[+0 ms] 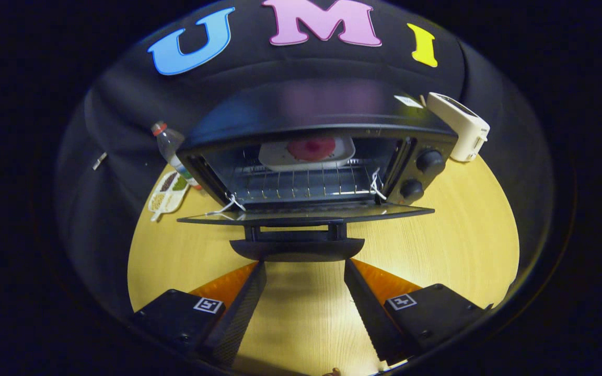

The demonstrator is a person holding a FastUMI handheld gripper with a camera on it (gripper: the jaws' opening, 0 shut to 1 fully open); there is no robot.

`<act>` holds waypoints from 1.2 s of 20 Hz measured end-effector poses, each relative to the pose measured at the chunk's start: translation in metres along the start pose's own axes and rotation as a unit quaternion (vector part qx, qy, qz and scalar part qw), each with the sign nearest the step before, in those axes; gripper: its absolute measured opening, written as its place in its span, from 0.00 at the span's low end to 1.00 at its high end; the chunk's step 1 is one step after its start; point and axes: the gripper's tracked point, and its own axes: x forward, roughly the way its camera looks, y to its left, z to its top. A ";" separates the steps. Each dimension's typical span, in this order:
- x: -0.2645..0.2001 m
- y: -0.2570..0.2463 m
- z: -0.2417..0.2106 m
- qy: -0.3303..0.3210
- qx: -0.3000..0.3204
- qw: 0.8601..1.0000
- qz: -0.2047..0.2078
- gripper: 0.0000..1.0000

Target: Open the toaster oven, put the food inside, and close the toaster oven door.

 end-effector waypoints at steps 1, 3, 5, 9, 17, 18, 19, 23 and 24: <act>-0.007 0.002 0.005 -0.012 0.001 1.000 0.004 0.98; -0.020 0.003 0.010 -0.031 -0.005 0.999 0.011 0.98; -0.034 0.002 0.012 -0.042 -0.014 0.999 0.015 0.98; -0.054 -0.006 0.017 -0.059 -0.022 0.998 0.027 0.98; -0.187 -0.094 0.146 -0.230 -0.016 0.973 0.021 0.98; -0.209 -0.106 0.165 -0.262 -0.021 0.965 0.020 0.99; -0.230 -0.116 0.182 -0.292 -0.027 0.956 0.019 0.99; -0.304 -0.159 0.233 -0.390 -0.046 0.920 0.014 0.98; -0.316 -0.169 0.240 -0.405 -0.055 0.913 0.012 0.99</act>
